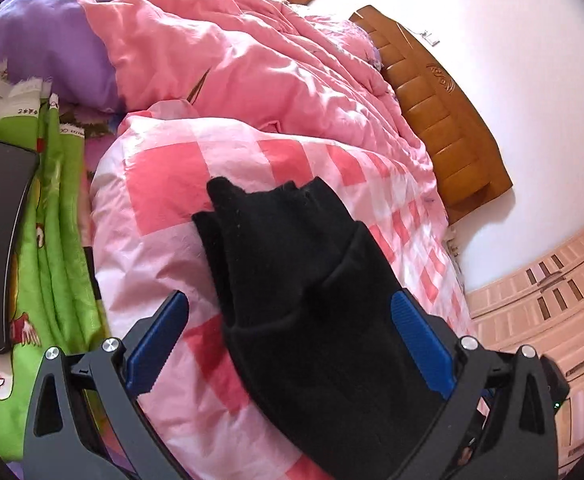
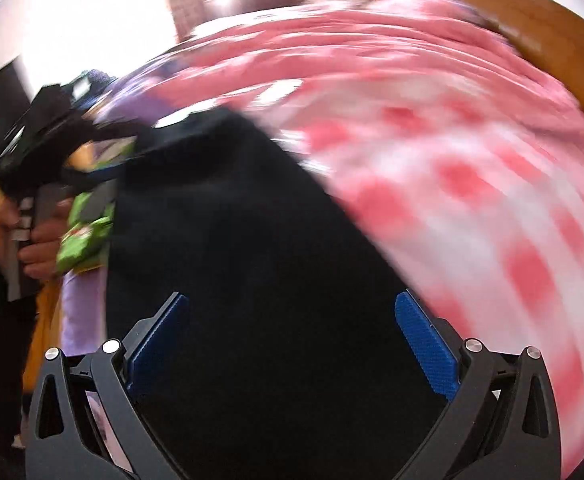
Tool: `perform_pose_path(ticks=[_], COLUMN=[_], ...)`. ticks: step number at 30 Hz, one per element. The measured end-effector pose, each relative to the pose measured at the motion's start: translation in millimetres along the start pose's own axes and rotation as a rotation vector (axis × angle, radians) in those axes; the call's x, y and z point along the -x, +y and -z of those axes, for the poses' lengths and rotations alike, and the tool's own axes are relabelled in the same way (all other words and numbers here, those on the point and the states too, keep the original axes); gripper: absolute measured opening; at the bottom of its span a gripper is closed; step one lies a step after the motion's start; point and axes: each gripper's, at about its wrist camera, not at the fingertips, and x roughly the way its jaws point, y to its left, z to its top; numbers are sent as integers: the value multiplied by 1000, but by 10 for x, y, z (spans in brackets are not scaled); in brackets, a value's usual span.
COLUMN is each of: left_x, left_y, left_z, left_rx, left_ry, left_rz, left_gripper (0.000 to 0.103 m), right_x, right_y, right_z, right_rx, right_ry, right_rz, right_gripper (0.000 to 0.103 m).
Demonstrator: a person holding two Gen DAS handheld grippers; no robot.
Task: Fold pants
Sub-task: 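Lower the left tool and grasp the end of the folded black pants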
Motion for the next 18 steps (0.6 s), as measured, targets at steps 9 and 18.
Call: perform_pose_path(ticks=[9, 18], left_x=[-190, -367], left_y=[35, -239], left_z=[-141, -78], left_rx=[-16, -123], left_ry=[50, 45], left_rz=[24, -101], left_gripper=[101, 99], right_x=[-429, -515], right_y=[113, 181], right_z=[-107, -160], right_rx=[19, 39], right_ry=[-5, 2], right_rz=[-10, 33], right_gripper=[99, 99])
